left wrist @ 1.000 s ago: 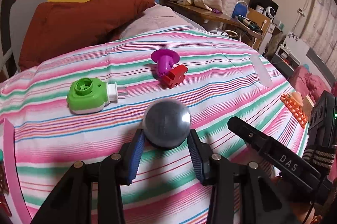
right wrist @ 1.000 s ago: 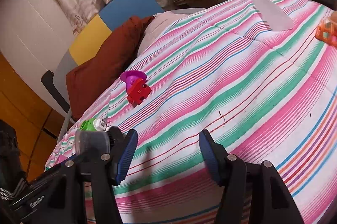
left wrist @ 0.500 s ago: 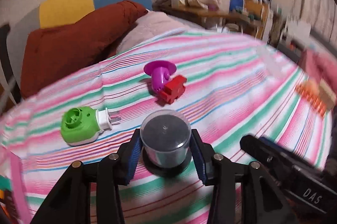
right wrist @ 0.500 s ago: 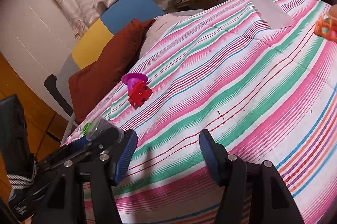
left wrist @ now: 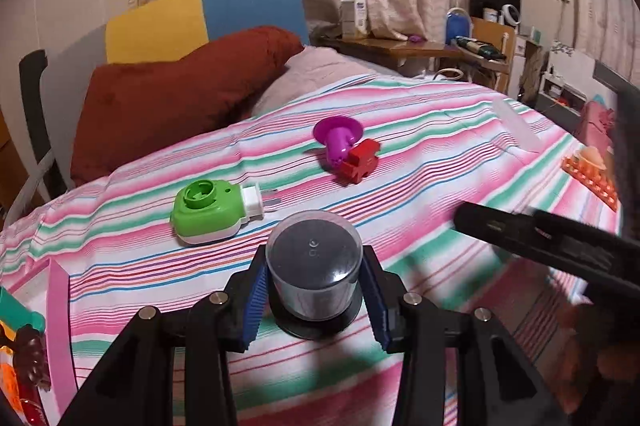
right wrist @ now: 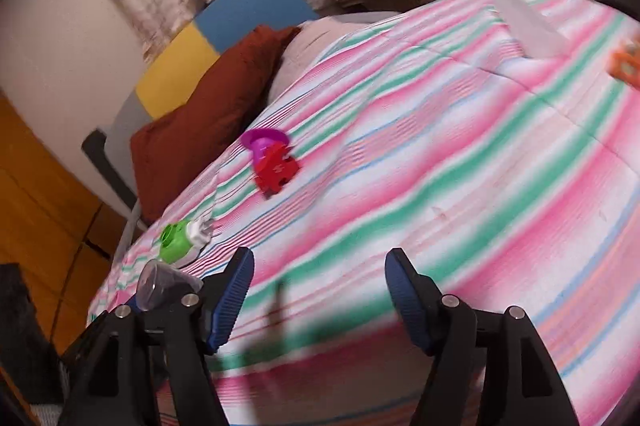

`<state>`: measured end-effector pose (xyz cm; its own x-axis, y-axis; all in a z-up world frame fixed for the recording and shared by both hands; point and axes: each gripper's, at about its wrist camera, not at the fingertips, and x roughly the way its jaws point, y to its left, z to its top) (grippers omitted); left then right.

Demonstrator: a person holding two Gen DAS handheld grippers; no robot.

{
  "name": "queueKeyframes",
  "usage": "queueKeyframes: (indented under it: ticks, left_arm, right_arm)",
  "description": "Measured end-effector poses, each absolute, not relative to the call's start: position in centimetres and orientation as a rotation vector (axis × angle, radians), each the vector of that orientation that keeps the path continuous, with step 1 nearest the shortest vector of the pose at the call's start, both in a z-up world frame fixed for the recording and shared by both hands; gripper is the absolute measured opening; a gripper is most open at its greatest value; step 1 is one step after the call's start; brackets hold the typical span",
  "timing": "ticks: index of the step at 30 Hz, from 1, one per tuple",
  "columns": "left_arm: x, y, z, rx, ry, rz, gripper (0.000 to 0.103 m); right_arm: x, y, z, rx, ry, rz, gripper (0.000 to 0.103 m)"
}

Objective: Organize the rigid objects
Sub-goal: 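Lift the cup with the left tool while the right tool moves toward the magenta-and-red toy, then grasp the red K puzzle piece with the right tool while the left tool holds the cup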

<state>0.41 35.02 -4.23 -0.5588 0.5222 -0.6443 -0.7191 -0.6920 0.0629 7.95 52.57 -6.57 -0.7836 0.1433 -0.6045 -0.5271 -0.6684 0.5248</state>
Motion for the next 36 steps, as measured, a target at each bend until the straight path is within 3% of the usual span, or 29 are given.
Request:
queueKeyframes:
  ticks: [7, 10, 15, 19, 24, 29, 36]
  left_arm:
    - [-0.1, 34.8, -4.7, -0.818, 0.386, 2.221, 0.043]
    - [0.0, 34.9, -4.8, -0.81, 0.389, 2.221, 0.043]
    - [-0.3, 34.7, -4.9, -0.815, 0.366, 2.212, 0.043]
    - [-0.2, 34.7, -5.0, -0.811, 0.363, 2.213, 0.043]
    - [-0.3, 34.8, -5.0, -0.81, 0.364, 2.214, 0.043]
    - [-0.4, 34.7, -5.0, -0.81, 0.357, 2.212, 0.043]
    - [-0.2, 34.6, -5.0, -0.802, 0.367, 2.217, 0.044]
  right_arm:
    - [-1.2, 55.5, -3.6, -0.896, 0.828, 2.446, 0.07]
    - [-4.0, 57.0, -4.2, -0.942, 0.85, 2.409, 0.07]
    - [-2.6, 58.0, -6.4, -0.989, 0.911, 2.366, 0.07]
    - [1.4, 57.6, -5.8, -0.947, 0.789, 2.296, 0.07]
    - [2.9, 57.4, -5.3, -0.907, 0.856, 2.337, 0.071]
    - [-1.0, 55.6, -5.1, -1.004, 0.703, 2.448, 0.076]
    - [-3.9, 55.2, -6.7, -1.111, 0.512, 2.487, 0.076]
